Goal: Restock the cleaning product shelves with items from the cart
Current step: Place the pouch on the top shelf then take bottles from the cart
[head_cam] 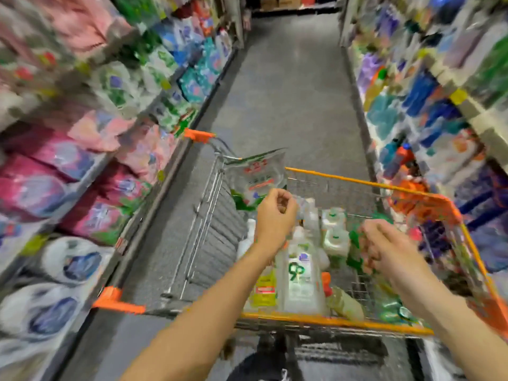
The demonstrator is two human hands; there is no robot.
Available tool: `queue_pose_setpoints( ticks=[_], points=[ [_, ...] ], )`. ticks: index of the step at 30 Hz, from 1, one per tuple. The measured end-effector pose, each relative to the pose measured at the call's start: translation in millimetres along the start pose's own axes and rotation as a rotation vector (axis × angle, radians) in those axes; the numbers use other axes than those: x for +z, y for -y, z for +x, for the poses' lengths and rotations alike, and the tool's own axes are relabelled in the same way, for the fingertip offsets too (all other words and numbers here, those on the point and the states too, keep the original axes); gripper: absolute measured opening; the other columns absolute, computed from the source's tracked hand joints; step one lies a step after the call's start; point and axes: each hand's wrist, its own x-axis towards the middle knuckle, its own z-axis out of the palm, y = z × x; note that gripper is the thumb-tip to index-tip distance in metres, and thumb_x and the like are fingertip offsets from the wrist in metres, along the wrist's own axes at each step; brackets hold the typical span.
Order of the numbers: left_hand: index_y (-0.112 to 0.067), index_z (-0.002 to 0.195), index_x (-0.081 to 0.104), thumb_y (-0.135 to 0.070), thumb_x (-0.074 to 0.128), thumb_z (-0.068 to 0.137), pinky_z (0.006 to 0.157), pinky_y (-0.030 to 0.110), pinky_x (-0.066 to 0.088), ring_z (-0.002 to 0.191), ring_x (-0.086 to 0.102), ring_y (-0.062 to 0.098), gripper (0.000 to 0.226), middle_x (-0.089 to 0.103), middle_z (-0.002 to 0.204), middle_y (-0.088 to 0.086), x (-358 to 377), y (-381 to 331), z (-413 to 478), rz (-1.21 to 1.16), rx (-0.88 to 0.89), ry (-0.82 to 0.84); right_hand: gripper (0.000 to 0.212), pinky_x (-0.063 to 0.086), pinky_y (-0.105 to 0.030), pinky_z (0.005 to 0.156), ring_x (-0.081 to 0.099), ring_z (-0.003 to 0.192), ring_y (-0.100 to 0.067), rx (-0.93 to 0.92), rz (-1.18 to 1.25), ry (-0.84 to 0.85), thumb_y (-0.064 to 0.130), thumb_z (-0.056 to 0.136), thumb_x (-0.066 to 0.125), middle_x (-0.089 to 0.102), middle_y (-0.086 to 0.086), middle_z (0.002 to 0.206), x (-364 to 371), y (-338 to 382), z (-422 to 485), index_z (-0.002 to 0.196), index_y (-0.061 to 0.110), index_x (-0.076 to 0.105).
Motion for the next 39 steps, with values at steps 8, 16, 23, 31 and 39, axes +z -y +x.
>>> queue_pose_setpoints(
  ticks=[8,16,23,31,39],
  points=[
    [0.002,0.148,0.014,-0.020,0.074,0.084,0.109,0.029,0.023,0.142,0.022,0.030,0.090,0.019,0.152,0.021,-74,97,103,0.302,-0.367,-0.055,0.014,0.042,-0.023,0.048,0.053,0.052,-0.011,0.226,-0.031,0.117,0.026,0.099,0.053,0.055,-0.006,0.079,105,-28,105,0.097,0.011,0.055],
    [-0.007,0.150,0.022,-0.024,0.075,0.083,0.116,0.044,0.027,0.142,0.028,0.029,0.088,0.028,0.154,0.014,-67,137,150,0.278,-0.334,0.028,0.017,0.044,-0.029,0.057,0.055,0.061,-0.018,0.311,-0.055,0.060,0.023,0.099,0.051,0.058,-0.010,0.082,122,-34,128,0.102,0.007,0.057],
    [-0.005,0.105,0.056,-0.007,0.053,0.096,0.084,0.034,0.045,0.104,0.053,0.029,0.010,0.055,0.109,0.015,-54,141,155,0.277,-0.224,-0.125,0.020,0.046,-0.030,0.060,0.056,0.067,-0.020,0.331,-0.050,0.026,0.018,0.100,0.048,0.059,-0.012,0.085,110,-40,121,0.109,0.004,0.060],
    [-0.011,0.083,0.040,-0.015,0.043,0.102,0.057,0.032,0.034,0.060,0.041,0.012,0.019,0.044,0.068,-0.003,-50,88,127,0.043,-0.032,-0.224,0.025,0.050,-0.028,0.064,0.061,0.078,-0.016,0.207,-0.134,-0.017,0.028,0.097,0.053,0.063,-0.008,0.100,86,-34,109,0.113,0.009,0.059],
    [-0.016,0.090,0.051,-0.025,0.046,0.101,0.065,0.035,0.047,0.069,0.059,0.018,0.015,0.059,0.078,0.003,-55,10,100,-0.212,-0.025,0.068,0.065,0.039,-0.033,0.104,0.049,0.120,-0.006,-0.119,-0.198,0.039,0.053,0.075,0.059,0.049,0.013,0.133,53,3,85,0.134,0.035,0.037]
  ],
)
